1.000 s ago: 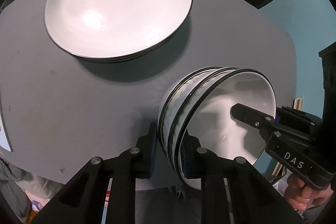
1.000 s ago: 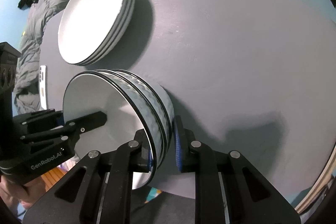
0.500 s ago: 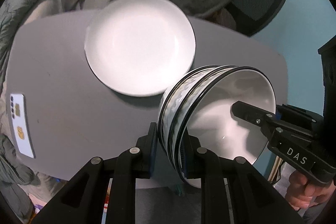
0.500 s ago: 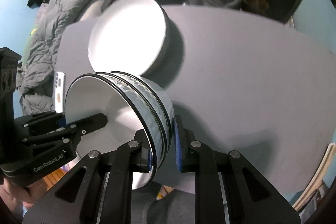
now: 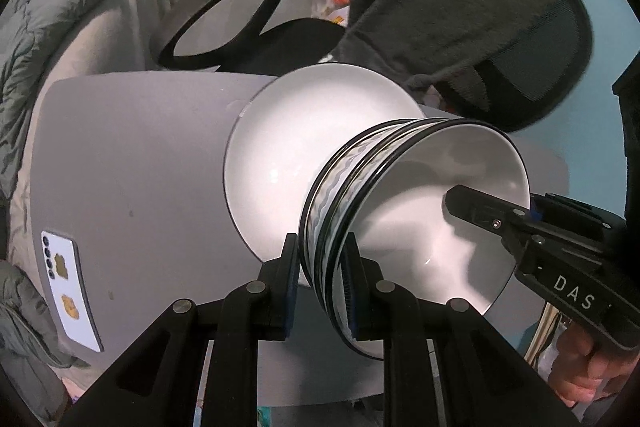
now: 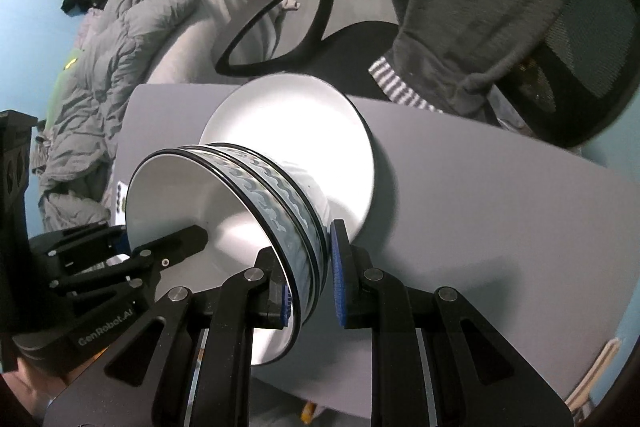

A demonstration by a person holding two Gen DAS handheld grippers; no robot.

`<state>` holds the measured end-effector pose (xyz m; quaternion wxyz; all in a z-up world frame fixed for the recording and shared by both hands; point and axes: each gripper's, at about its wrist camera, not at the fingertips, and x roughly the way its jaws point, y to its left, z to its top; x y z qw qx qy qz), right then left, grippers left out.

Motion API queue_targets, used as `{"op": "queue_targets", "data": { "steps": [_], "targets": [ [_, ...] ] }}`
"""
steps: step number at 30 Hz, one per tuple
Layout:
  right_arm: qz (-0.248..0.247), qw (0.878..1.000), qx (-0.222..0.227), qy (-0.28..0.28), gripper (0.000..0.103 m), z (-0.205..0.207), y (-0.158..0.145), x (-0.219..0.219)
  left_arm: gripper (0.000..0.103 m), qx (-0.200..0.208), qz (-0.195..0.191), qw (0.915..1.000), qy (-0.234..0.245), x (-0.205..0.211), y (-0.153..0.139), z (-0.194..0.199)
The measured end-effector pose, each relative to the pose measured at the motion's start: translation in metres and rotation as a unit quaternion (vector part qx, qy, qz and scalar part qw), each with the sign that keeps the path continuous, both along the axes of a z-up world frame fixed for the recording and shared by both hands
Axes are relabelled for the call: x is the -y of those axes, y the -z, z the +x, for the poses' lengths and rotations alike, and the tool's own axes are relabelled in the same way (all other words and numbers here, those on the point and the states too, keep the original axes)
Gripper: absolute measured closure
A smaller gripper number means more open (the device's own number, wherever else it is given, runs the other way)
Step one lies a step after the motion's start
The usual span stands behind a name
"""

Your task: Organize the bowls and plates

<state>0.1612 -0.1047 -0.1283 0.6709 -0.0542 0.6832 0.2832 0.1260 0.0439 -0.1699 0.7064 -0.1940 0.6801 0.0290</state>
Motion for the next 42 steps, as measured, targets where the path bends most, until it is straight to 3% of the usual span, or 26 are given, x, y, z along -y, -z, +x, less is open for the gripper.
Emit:
{"op": "queue_targets", "data": {
  "steps": [8, 18, 22, 26, 30, 32, 35, 42],
  "targets": [
    [-0.018, 1.0, -0.023, -0.01, 0.086, 0.019, 0.023, -0.025, 0.084, -0.022, 0.005, 0.9997, -0.01, -0.019, 0.025, 0.014],
    [-0.034, 0.999, -0.022, -0.009, 0.085, 0.023, 0.03, -0.035, 0.082, -0.007, 0.031, 0.9994, 0.017, -0.015, 0.022, 0.013],
    [-0.046, 0.999, 0.006, -0.021, 0.082, 0.019, 0.027, -0.035, 0.069, 0.02, 0.088, 0.9953, 0.033, -0.01, 0.012, 0.012],
    [-0.064, 0.997, 0.043, -0.028, 0.065, 0.015, 0.019, -0.034, 0.058, 0.038, 0.107, 0.9932, 0.024, -0.015, -0.002, 0.008],
    [-0.065, 0.996, 0.062, -0.014, 0.057, 0.014, 0.001, -0.024, 0.051, 0.057, 0.121, 0.991, 0.008, -0.02, -0.024, -0.002],
    [-0.058, 0.996, 0.07, -0.011, 0.049, 0.012, -0.014, -0.018, 0.039, 0.069, 0.129, 0.9893, 0.006, -0.02, -0.038, -0.008],
    [-0.046, 0.995, 0.085, -0.004, 0.042, 0.007, -0.037, -0.012, 0.031, 0.093, 0.14, 0.9858, 0.007, -0.018, -0.06, -0.018],
    [-0.007, 0.989, 0.144, 0.015, 0.035, -0.014, -0.105, 0.007, 0.027, 0.143, 0.114, 0.9831, -0.007, -0.01, -0.12, -0.044]
  ]
}}
